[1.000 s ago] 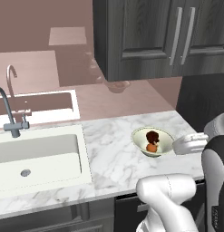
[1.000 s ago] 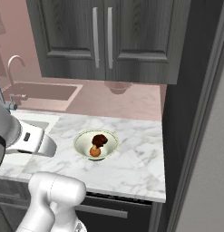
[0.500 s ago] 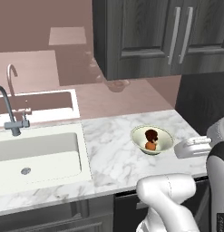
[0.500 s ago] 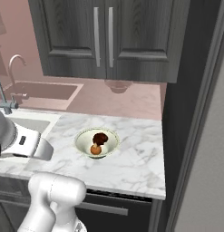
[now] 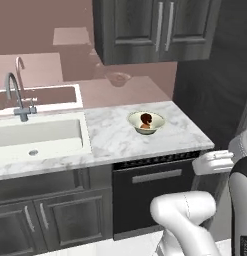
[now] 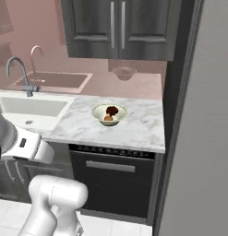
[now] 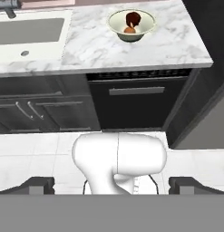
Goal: Take the tangerine, steak, and orange from the freezer and place them in the bowl on the counter.
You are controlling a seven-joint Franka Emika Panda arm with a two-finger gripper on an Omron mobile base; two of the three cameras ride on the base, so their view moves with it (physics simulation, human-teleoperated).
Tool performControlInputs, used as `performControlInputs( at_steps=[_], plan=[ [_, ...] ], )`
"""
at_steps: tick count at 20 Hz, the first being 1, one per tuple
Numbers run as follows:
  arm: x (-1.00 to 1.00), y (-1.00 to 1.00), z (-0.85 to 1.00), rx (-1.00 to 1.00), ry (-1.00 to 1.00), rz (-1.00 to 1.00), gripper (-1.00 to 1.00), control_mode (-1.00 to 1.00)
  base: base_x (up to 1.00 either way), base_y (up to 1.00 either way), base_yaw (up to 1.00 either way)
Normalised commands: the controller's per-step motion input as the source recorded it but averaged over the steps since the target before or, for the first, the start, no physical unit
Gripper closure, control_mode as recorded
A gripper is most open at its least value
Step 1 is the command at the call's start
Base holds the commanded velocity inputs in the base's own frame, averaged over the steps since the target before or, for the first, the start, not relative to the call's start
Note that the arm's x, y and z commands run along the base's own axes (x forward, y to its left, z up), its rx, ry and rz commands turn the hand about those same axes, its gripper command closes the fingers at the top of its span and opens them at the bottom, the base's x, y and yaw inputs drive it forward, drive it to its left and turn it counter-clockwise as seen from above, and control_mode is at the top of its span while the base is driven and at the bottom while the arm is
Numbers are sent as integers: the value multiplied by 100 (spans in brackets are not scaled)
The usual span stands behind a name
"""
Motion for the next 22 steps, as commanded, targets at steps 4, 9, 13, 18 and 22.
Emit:
performControlInputs(
  at_steps=[4,9,13,18,22],
  plan=[
    [0,0,0,0,0,0,-100,100,-100,0,-5],
    [0,0,0,0,0,0,-100,100,-100,-15,-3],
    [0,0,0,0,0,0,-100,100,-86,-31,0],
    [0,0,0,0,0,0,-100,100,-34,-57,0],
    [0,0,0,0,0,0,-100,100,-24,-67,0]
  ],
)
